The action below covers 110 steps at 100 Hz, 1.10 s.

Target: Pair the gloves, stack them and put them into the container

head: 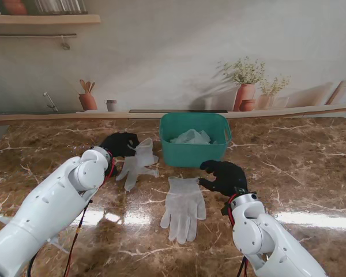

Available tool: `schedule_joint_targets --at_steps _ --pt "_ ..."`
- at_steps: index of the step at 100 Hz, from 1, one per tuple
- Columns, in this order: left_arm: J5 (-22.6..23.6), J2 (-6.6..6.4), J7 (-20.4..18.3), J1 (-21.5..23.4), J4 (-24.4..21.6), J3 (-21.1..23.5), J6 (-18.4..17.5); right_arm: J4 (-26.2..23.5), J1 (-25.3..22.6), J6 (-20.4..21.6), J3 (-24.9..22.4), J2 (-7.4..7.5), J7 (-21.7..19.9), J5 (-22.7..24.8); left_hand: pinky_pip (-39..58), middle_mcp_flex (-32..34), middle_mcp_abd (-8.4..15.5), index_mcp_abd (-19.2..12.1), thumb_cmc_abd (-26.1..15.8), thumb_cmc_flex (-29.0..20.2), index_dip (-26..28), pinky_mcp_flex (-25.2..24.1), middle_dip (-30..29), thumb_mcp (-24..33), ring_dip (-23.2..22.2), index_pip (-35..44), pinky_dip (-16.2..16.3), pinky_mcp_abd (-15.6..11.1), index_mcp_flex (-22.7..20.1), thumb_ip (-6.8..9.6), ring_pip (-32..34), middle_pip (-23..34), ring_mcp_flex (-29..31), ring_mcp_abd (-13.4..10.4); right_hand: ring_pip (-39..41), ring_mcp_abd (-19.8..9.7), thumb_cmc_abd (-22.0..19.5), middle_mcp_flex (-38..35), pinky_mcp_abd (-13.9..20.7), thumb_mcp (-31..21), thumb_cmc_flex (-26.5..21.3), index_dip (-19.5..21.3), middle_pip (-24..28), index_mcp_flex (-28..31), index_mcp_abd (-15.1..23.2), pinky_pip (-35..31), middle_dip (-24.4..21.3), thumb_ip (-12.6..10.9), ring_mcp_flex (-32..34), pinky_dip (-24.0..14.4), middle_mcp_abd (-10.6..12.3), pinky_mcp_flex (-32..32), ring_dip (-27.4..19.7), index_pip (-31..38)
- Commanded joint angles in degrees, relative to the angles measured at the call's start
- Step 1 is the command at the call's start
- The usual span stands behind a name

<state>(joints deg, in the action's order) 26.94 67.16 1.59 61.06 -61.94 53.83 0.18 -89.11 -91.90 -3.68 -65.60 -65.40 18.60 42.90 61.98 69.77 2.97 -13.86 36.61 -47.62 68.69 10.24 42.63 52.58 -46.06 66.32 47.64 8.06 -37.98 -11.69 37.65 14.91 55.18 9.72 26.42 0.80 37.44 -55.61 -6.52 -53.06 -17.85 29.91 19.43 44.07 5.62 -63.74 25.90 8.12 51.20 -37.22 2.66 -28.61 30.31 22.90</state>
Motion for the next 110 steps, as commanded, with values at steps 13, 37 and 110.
schedule_joint_targets --at_steps 13,37,110 --pt "2.0 -2.15 -2.0 8.0 -9.8 4.8 0.9 -2.3 -1.3 -0.3 0.6 -0.02 -1.3 0.4 3.1 4.4 -0.4 0.4 1.3 -0.2 1.0 0.7 0.7 3.5 -1.0 1.4 -0.3 -0.4 -2.6 -0.56 2.9 -0.8 3.5 1.3 1.1 -0.8 1.7 -0.1 0.5 -0.3 1.2 -0.7 -0.7 -0.1 -0.1 -2.4 0.3 -1.6 1.6 -0.4 0.9 -0.5 0.9 0.0" --pt "3.9 -3.85 -6.0 17.0 -22.6 10.6 -0.4 -4.9 -2.1 0.0 1.3 0.09 -2.4 0.1 3.8 4.9 -0.5 0.5 1.8 0.3 1.1 1.3 0.5 4.3 -1.0 1.2 0.0 -0.6 -2.8 -0.38 3.0 -1.0 4.3 1.1 1.3 -1.2 4.7 3.8 1.0 -0.5 1.9 -1.1 -1.4 -3.8 -1.8 -1.7 0.5 -0.6 -1.8 -0.8 0.9 1.8 1.7 -2.0" --pt "1.4 -5.18 -10.6 29.2 -41.0 14.3 -5.8 -11.4 -3.2 2.9 3.1 0.03 -8.8 -8.9 4.3 5.2 -0.8 1.1 2.0 0.6 1.0 1.9 -0.4 4.5 -0.6 0.5 0.2 -1.0 -3.1 0.04 2.8 -1.6 4.9 0.9 2.4 -1.6 7.0 14.5 2.1 -2.7 5.9 -0.4 2.0 -12.4 -7.7 5.7 4.7 1.3 -12.6 -4.9 -0.5 8.7 4.5 -6.0"
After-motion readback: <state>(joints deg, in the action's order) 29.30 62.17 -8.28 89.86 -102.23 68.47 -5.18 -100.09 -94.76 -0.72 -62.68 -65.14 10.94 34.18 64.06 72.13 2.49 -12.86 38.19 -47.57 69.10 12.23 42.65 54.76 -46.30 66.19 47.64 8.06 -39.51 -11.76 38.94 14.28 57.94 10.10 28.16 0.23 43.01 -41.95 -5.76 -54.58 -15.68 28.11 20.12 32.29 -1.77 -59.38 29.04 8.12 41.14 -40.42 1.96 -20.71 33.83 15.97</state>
